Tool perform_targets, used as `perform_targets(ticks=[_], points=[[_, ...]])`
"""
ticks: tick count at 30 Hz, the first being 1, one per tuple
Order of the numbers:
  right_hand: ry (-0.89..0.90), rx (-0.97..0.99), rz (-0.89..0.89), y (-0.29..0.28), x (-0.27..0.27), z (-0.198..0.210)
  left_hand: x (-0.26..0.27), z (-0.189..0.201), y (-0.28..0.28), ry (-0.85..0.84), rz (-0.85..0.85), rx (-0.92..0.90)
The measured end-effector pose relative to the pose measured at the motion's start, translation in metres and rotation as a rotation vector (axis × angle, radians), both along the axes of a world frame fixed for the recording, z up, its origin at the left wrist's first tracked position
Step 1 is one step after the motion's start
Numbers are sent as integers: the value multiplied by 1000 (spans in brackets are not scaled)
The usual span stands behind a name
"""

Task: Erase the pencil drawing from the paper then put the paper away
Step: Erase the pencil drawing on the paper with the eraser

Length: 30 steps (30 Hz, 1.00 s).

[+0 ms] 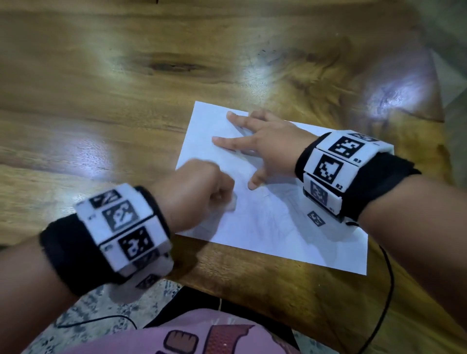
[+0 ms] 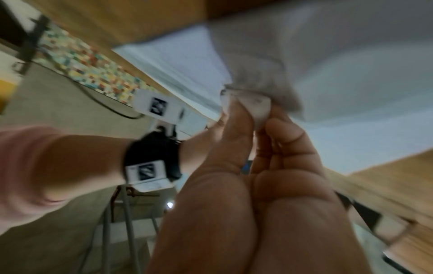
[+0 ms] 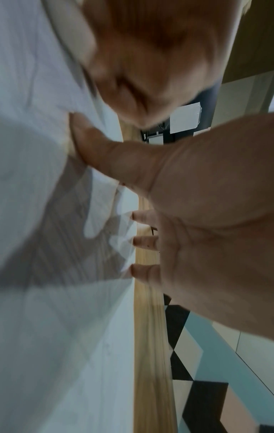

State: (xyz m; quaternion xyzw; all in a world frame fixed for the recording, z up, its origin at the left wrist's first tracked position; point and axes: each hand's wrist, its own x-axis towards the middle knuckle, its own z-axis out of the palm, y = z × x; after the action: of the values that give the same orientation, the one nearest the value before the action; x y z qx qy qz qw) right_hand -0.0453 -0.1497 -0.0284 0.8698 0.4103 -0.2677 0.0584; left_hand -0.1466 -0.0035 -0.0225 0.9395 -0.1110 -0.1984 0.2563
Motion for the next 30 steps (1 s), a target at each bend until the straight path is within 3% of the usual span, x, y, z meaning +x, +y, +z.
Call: perform_targets(ticks=[2,7,14,19,23,27,30], points=[[7,-3,-6,0,0,-1,-4,1,0,67,-46,23],[-29,3,26,2,-3,-1,43,5,1,-137,89,35],[42,17,-35,-1,-2,2,-8,-2,1,-1,-29,-33],[61,77,-72,-17,-13,3,-7,-6,1,-27,3,-3],[111,53,-92,-25,-19,4,9,4,3,50,52,18],[111,72,-102,-23,-18,4,50,5,15,-92,206,26],[115,81,-120,-23,-19,6,35,4,11,-97,137,45]])
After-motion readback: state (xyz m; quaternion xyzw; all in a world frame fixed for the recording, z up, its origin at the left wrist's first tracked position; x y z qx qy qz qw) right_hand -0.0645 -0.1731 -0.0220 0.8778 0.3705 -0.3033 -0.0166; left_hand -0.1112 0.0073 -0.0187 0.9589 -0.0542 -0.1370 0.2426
